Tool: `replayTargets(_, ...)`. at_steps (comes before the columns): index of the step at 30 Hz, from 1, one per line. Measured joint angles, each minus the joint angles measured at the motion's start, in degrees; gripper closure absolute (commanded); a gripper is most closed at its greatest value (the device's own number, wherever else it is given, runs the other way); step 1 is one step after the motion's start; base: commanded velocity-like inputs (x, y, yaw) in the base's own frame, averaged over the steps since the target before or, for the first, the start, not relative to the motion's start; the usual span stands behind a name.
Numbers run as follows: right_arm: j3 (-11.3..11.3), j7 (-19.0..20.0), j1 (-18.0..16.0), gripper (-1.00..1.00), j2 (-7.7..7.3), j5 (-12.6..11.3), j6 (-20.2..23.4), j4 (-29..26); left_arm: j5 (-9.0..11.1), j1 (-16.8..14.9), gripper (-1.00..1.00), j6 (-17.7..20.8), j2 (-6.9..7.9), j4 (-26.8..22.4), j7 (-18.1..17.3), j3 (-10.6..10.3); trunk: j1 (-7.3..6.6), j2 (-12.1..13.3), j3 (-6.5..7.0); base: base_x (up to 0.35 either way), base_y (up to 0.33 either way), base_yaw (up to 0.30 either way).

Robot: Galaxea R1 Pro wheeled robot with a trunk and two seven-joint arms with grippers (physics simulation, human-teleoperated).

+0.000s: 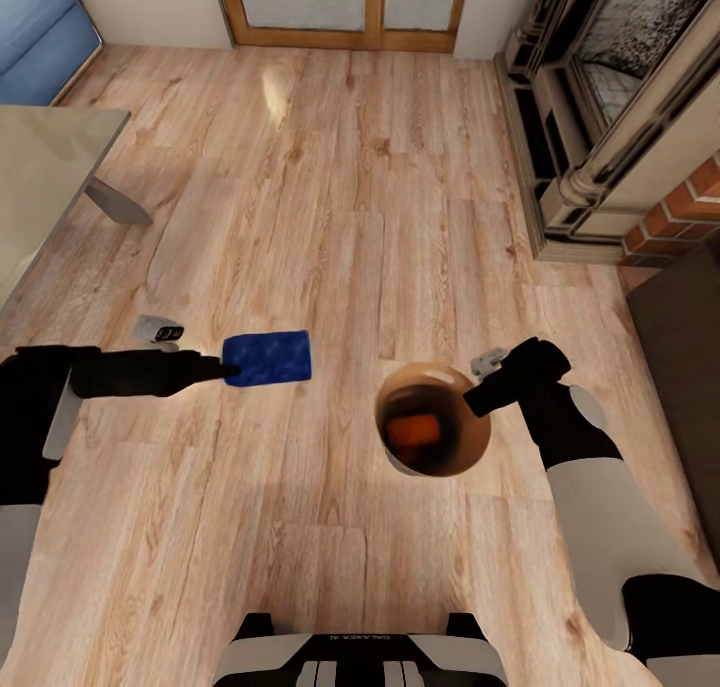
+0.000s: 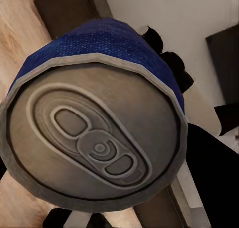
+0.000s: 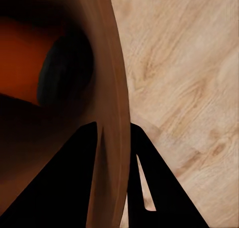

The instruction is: Put the three can of soda from the living room inside the tash can in the kitchen.

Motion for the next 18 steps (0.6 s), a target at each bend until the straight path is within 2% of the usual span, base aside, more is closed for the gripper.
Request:
replayTargets(2, 0.0, -0.2, 0.0, 1.0, 0.67, 0.4, -0.2, 0.1, 1.2, -0.1, 1.0, 0.0, -0.7, -0.6, 0.0, -0.2, 0.0, 0.0, 0.0, 0.0, 0.0, 0.0)
replayTargets(5, 0.0, -0.2, 0.0, 1.0, 1.54, 0.3, 0.0, 0.1, 1.5, -0.1, 1.0, 0.0, -2.27, -0.8, 0.1, -0.9, 0.0, 0.0, 0.0, 0.0, 0.0, 0.0)
replayTargets(7, 0.0, -0.2, 0.0, 1.0, 2.56, 0.7, -0.2, 0.2, 1.6, -0.2, 1.0, 0.0, -4.1, -0.9, 0.5, -2.5, 0.0, 0.0, 0.0, 0.0, 0.0, 0.0)
replayTargets(8, 0.0, -0.2, 0.0, 1.0, 2.87, 0.4, 0.0, 0.2, 1.6, -0.2, 1.0, 0.0, -4.55, -0.9, 0.7, -3.1, 0.0, 0.0, 0.0, 0.0, 0.0, 0.0)
replayTargets(10, 0.0, -0.3, 0.0, 1.0, 3.97, 0.8, -0.2, 0.2, 1.5, -0.2, 1.0, 0.0, -5.96, -0.7, 2.5, -5.5, 0.0, 0.0, 0.0, 0.0, 0.0, 0.0)
replayTargets(12, -0.1, -2.4, 0.0, 1.0, 5.69, 0.5, 0.0, 0.2, 1.3, -0.2, 1.0, 0.0, -7.28, -0.4, 6.2, -7.8, 0.0, 0.0, 0.0, 0.0, 0.0, 0.0)
replayTargets(16, -0.1, -5.0, 0.1, 1.0, 7.24, 0.7, -0.2, 0.7, 1.4, -0.1, 1.0, 0.0, -8.92, -0.2, 10.0, -10.6, 0.0, 0.0, 0.0, 0.0, 0.0, 0.0)
replayTargets(18, -0.1, -5.5, 0.1, 1.0, 7.52, 0.6, -0.1, 0.9, 1.3, -0.1, 1.0, 0.0, -9.23, -0.1, 10.9, -11.3, 0.0, 0.0, 0.0, 0.0, 0.0, 0.0)
